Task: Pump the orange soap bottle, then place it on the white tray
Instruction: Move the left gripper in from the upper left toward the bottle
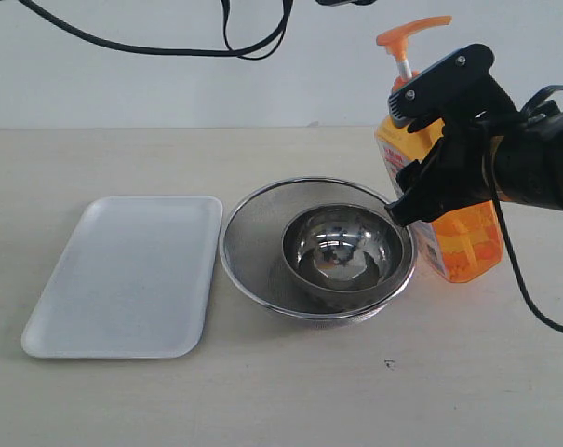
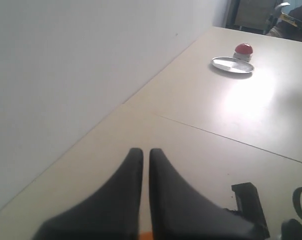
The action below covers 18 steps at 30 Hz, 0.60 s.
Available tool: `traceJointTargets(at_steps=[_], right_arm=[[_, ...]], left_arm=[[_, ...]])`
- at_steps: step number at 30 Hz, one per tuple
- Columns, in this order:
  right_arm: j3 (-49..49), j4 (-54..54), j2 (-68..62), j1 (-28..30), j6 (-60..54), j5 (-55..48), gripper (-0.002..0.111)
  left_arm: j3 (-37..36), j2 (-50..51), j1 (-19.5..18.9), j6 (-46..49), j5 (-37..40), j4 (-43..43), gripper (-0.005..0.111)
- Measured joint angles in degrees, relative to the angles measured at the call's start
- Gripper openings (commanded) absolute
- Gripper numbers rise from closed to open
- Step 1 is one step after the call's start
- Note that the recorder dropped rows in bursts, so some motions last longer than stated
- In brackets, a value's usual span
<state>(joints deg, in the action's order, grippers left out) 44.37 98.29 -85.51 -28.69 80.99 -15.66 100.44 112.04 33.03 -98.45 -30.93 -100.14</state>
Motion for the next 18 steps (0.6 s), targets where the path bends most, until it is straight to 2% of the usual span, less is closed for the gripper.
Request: traceJointTargets(at_steps=[18], right_arm=[[0.00, 0.04, 0.00, 0.00, 0.00, 0.00, 0.000]], left_arm=[[0.12, 1.97, 0.00, -0.37, -0.07, -0.03, 0.005]])
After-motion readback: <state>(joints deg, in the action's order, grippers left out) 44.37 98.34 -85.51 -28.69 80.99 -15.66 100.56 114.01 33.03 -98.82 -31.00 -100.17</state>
